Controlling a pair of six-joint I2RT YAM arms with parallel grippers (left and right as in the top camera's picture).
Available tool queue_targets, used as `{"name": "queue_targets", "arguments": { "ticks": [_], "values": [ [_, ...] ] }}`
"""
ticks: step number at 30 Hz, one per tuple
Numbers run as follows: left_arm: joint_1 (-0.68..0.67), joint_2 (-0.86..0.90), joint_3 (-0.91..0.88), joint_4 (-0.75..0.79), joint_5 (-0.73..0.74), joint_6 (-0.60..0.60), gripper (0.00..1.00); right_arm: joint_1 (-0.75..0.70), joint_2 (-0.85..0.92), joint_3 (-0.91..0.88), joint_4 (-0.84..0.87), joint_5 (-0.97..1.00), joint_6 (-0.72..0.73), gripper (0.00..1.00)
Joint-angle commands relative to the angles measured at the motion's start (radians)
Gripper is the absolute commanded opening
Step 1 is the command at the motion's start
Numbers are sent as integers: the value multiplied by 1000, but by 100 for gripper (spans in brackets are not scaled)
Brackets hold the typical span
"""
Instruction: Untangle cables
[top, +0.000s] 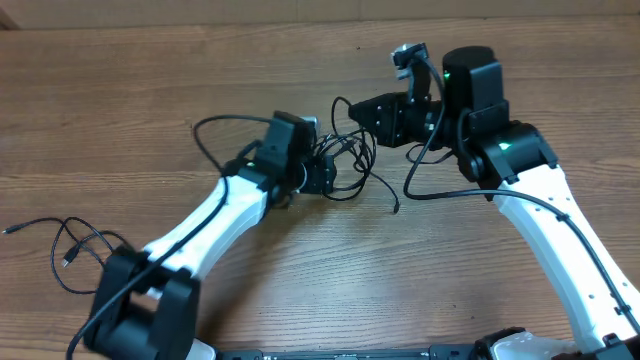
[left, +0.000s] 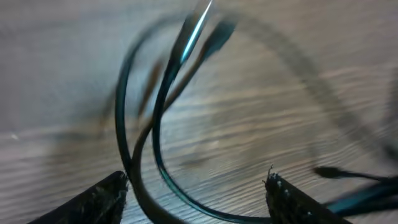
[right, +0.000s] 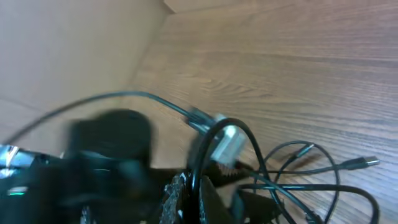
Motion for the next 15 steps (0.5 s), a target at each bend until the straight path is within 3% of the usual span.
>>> {"name": "queue_targets", "arguments": {
  "ticks": [1, 9, 15],
  "values": [
    [-4, 77, -9, 0, -33, -23, 64, -66, -58, 9, 9, -13, 1, 4],
    [57, 100, -9, -65, -166, -50, 66, -327, -148, 9, -29, 71, 2, 4],
    [121, 100, -9, -86, -153, -100, 67, -513, -164, 9, -221, 280, 52, 4]
  ]
}}
